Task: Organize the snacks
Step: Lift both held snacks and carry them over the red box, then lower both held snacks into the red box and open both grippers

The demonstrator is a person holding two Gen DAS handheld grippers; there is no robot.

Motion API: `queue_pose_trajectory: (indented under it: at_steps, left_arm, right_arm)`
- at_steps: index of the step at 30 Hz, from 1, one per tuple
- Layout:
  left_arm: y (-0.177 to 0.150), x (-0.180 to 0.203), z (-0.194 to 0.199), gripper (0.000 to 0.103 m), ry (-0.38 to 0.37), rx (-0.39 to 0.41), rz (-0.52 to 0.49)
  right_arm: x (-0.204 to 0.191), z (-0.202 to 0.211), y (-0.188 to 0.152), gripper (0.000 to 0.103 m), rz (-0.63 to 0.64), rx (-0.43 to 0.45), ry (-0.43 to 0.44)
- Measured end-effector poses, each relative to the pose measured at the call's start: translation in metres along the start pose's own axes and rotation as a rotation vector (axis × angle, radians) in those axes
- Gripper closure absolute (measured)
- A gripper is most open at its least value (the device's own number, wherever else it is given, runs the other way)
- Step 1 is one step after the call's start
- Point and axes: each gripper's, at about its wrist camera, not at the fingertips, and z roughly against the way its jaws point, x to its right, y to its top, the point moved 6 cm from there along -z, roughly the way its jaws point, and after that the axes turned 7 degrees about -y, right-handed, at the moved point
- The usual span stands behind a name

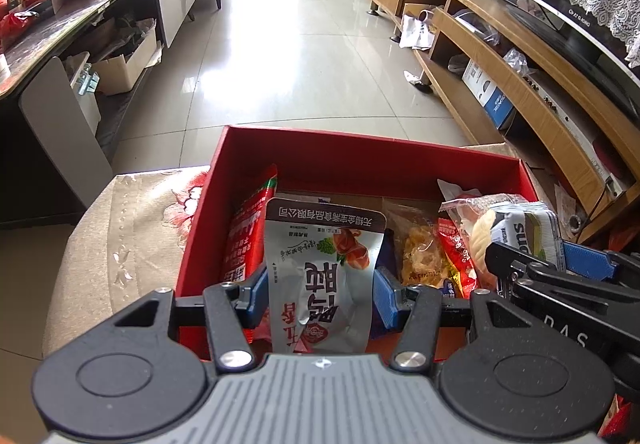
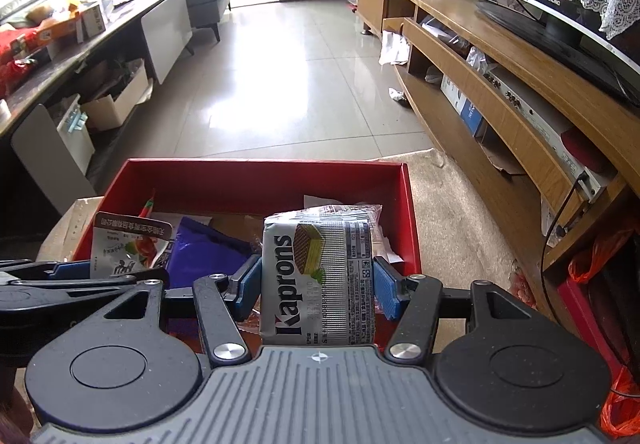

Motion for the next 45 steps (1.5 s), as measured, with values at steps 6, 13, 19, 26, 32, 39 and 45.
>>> queue_pose_trajectory:
  at_steps: [6,13,19,26,32,39,45]
  left_arm:
    - [0.001,0.0,-0.011,0.055,0.008,-0.015,0.001]
    - [0.001,-0.003,-0.024,0.055,0.024,-0.033,0.004]
    - [0.001,-0.006,-0.027,0.054,0.028,-0.045,0.017]
    - [0.001,-0.01,-0.025,0.053,0.028,-0.051,0.031]
    - [0.003,-0.013,-0.022,0.052,0.018,-0.051,0.053]
    - [0.007,-0.009,-0.013,0.046,-0.008,-0.03,0.044]
    - [0.008,-0.008,-0.002,0.045,-0.007,-0.007,0.045]
  right_arm:
    - [-0.004,-0.009,0.004,0.038,0.018,0.008,-0.007]
    - [-0.007,-0.018,0.008,0.037,0.034,0.03,-0.023]
    - [-0.008,-0.028,0.009,0.031,0.056,0.035,-0.046]
    - [-0.008,-0.033,0.007,0.025,0.046,0.01,-0.027]
    - [-0.003,-0.032,0.008,0.018,0.022,0.004,-0.026]
    - [0.006,-0.025,0.013,0.018,-0.027,0.022,-0.022]
    - [0.014,-0.013,0.016,0.018,-0.049,0.038,-0.036]
